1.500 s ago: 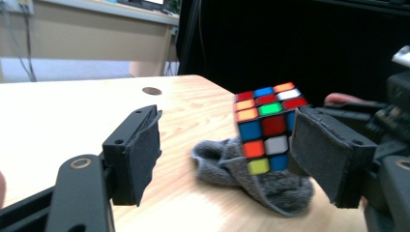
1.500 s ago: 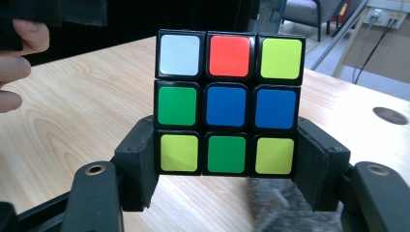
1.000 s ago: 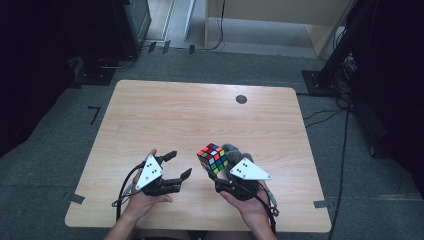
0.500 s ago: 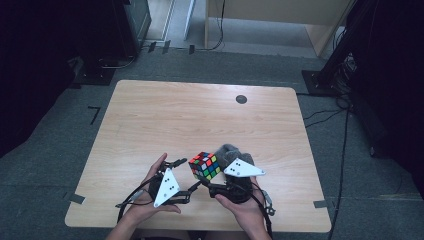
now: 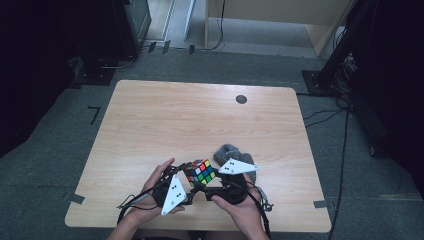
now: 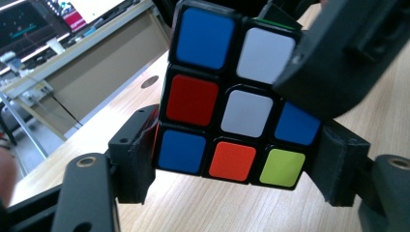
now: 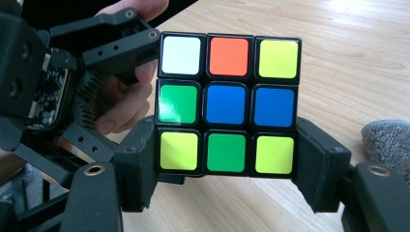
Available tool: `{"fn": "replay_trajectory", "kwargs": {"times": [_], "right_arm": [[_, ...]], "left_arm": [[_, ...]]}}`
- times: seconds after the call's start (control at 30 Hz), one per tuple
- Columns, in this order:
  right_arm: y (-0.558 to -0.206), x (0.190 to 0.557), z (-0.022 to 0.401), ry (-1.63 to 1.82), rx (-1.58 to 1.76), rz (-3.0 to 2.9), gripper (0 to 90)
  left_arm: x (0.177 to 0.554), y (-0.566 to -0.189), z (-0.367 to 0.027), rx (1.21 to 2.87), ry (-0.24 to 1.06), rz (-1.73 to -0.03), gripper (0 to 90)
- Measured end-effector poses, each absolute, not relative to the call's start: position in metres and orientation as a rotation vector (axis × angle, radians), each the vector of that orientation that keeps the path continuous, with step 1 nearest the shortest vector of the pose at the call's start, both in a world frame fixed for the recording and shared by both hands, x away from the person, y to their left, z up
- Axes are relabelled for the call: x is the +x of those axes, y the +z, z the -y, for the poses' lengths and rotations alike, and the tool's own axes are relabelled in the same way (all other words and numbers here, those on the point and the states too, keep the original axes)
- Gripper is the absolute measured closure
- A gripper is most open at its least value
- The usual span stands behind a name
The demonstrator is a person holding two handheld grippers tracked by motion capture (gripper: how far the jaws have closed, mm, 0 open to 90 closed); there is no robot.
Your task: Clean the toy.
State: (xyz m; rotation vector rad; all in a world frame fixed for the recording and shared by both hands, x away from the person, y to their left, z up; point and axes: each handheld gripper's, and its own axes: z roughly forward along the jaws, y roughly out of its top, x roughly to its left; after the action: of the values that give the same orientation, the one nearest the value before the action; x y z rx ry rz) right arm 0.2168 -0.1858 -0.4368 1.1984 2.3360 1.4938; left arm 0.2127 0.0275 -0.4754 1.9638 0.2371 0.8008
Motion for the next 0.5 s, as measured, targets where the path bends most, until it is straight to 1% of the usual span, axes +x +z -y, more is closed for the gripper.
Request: {"fn": "replay_trajectory", "kwargs": {"times": [0.03,0.1,0.27,0.37,0.5], "right_arm": [[-0.437,0.217,0.186,1.501,1.211,-2.329,34.1],[-0.438,0.217,0.186,1.509,1.202,-2.313,33.3],[-0.429,0.215,0.199,1.608,1.192,-2.197,24.5],[-0.423,0.215,0.212,1.611,1.183,-2.119,23.2],[-0.430,0.223,0.232,1.447,1.228,-2.020,23.9]], "left_arm": [[0.212,-0.475,-0.027,1.966,0.797,-0.241,32.9],[0.214,-0.475,-0.027,1.965,0.781,-0.265,33.4],[0.224,-0.477,-0.035,1.971,0.715,-0.385,33.6],[0.231,-0.473,-0.044,1.946,0.654,-0.465,33.7],[0.235,-0.467,-0.055,1.919,0.597,-0.527,33.6]]}}
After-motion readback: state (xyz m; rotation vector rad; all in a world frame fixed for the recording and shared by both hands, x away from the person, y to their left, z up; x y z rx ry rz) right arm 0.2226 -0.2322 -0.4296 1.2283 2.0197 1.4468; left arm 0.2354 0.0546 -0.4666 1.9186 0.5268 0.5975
